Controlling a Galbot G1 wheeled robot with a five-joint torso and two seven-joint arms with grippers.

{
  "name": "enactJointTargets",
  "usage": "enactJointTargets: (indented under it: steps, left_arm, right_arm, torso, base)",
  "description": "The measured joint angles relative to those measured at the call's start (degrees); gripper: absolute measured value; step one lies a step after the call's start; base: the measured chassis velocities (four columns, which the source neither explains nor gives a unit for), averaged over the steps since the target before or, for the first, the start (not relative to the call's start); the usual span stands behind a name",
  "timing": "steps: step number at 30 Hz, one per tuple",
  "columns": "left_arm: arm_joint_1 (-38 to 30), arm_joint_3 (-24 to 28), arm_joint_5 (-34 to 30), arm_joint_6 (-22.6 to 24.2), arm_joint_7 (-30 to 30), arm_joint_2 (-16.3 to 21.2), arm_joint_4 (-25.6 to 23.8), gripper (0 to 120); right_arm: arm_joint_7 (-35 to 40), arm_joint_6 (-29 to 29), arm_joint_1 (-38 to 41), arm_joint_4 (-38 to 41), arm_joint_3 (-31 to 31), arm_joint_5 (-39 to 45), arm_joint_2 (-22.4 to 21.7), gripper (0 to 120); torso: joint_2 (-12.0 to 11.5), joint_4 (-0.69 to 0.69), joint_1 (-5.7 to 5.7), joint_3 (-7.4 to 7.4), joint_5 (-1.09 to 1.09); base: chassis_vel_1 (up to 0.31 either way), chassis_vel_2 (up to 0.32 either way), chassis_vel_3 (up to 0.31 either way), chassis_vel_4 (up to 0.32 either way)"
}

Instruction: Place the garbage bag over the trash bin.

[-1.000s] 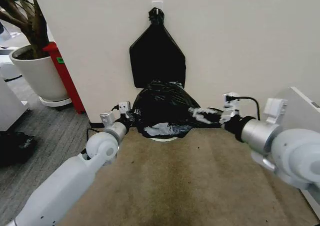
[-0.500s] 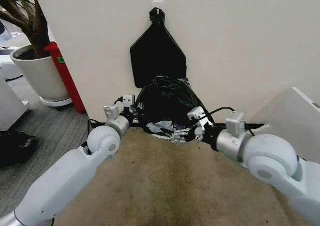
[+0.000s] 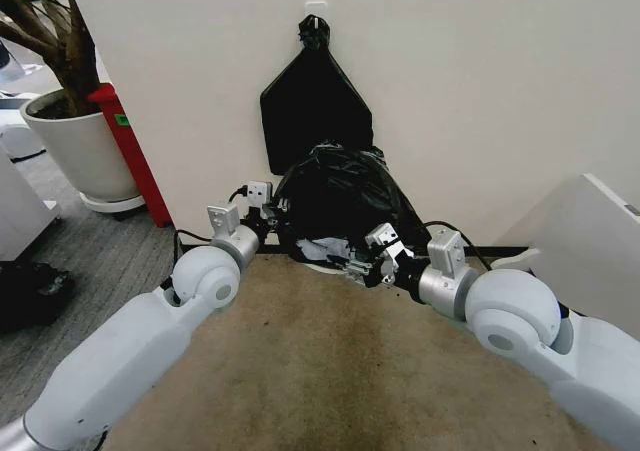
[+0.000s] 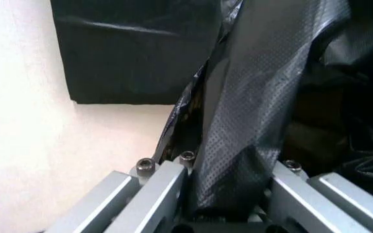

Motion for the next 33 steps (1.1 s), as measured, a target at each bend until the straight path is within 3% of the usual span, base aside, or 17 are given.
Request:
enactJointTargets:
  steps: [8,20,33]
  left_arm:
    - [-0.27,0.0,-0.33,0.02,-0.04,-0.28,0.02,0]
    - [-0.3,-0.69,-5.45,1.07,-3.35,-1.65,0.58,0]
    - [-0.46,-2.24,-16.54,2.49,-7.71,-2.63,-0.89,0]
  right_arm:
    - [0.64,0.36,-1.82,1.68,0.09,0.02,-0.62,0]
    - [4.62,0.02,-5.49,6.41,0.21,6.24,-1.54,0]
    - [5.13,2.18,-8.5,-0.66,-4.99,1.65,1.52,0]
  torso:
    - [0.0,-0.01,0.0,0.0,0.0]
    - [0.0,-0.01,0.0,-0.01,0.0]
    - [0.0,0.0,-0.01,0.0,0.0]
  base:
    - [0.0,0.0,0.0,0.0]
    - [0.0,0.0,0.0,0.0]
    - [0.0,0.0,0.0,0.0]
